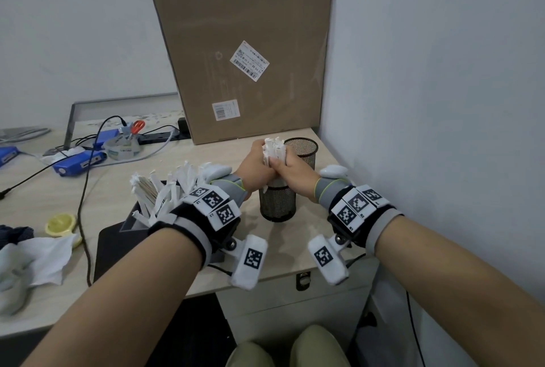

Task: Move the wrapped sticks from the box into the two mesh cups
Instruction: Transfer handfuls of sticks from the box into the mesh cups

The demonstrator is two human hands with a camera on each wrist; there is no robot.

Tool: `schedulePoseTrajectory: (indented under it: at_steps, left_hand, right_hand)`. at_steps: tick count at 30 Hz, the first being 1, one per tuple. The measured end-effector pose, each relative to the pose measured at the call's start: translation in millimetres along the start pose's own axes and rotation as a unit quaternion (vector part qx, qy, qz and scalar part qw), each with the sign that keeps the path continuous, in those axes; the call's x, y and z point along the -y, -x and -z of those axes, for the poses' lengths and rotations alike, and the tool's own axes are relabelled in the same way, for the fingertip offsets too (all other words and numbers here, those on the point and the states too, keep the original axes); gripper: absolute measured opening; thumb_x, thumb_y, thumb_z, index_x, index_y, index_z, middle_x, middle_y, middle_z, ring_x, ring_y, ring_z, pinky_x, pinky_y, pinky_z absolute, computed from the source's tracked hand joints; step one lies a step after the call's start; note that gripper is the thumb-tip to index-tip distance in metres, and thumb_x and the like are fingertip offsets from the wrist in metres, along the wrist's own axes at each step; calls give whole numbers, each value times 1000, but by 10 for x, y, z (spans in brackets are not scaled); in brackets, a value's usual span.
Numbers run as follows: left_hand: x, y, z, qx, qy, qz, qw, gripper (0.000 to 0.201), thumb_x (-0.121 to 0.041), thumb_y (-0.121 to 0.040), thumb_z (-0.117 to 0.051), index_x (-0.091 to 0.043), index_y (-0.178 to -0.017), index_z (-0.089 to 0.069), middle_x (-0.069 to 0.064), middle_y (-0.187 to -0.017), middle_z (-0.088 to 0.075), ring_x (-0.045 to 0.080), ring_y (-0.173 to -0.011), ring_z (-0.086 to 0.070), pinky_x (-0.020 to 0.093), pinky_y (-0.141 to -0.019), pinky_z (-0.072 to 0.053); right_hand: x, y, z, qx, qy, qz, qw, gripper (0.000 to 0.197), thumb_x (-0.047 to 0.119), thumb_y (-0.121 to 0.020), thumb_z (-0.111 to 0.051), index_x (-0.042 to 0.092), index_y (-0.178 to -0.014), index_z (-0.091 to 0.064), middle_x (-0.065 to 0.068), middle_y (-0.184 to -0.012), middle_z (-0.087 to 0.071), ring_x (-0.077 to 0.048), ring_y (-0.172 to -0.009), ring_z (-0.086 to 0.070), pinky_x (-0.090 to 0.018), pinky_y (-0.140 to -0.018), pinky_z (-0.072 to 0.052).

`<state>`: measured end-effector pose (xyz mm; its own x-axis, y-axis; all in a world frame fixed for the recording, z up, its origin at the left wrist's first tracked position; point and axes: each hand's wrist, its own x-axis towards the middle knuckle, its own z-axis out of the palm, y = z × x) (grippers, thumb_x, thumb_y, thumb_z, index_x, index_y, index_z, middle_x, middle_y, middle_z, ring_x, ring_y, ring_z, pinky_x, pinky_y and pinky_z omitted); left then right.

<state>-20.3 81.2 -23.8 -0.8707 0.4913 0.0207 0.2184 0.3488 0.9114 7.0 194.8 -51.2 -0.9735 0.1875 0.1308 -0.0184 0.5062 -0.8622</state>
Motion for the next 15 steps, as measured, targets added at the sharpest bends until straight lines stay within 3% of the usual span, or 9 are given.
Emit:
schedulePoseTrajectory:
  at_steps: [4,7,9,12,14,15]
  left_hand:
    - [-43,-48,64,0,-46,-38,998,67,4,-84,-59,-5,-141,-25,12,-114,-53,18,-99,-54,25,-78,-48]
    - [-36,-78,148,8,-137,-30,990,90,-11,-80,-72,-7,-147,-13,12,-124,-51,22,-110,-54,32,-91,-49]
    - [-11,-75,202,-21,-202,-44,978,104,-23,-74,-79,-14,-151,-9,15,-143,-35,27,-130,-42,38,-106,-40]
    - [-16,-97,238,-27,-270,-123,955,105,-27,-72,-80,-26,-152,-11,12,-156,-14,27,-144,-18,39,-117,-24]
    - [-39,-109,202,10,-341,-164,925,89,-34,-78,-70,-22,-152,-21,10,-158,-16,29,-146,-15,41,-119,-16]
    - [-39,-109,164,31,-380,-163,910,85,-47,-78,-59,-21,-151,-24,8,-156,-21,29,-144,-19,45,-119,-18]
  right_hand:
    - [12,18,-8,-49,1,57,997,46,33,-97,-46,6,-134,-40,-13,-125,-56,-28,-117,-53,-44,-102,-39]
    - [-81,65,5,-81,42,111,990,62,56,-85,-43,7,-124,-48,-8,-114,-60,-24,-108,-55,-45,-95,-43]
    - [-143,84,43,-93,73,123,985,68,59,-84,-44,11,-132,-43,-7,-128,-55,-23,-119,-51,-44,-103,-40]
    - [-108,102,165,-120,110,177,971,76,53,-89,-40,14,-150,-20,-4,-156,-28,-17,-143,-26,-33,-117,-21]
    - [-9,96,189,-106,163,215,957,73,54,-89,-28,16,-151,-17,-1,-158,-23,-18,-147,-18,-36,-117,-17]
    - [36,89,179,-81,199,213,953,71,53,-91,-24,17,-152,-16,1,-158,-21,-17,-148,-14,-39,-117,-15]
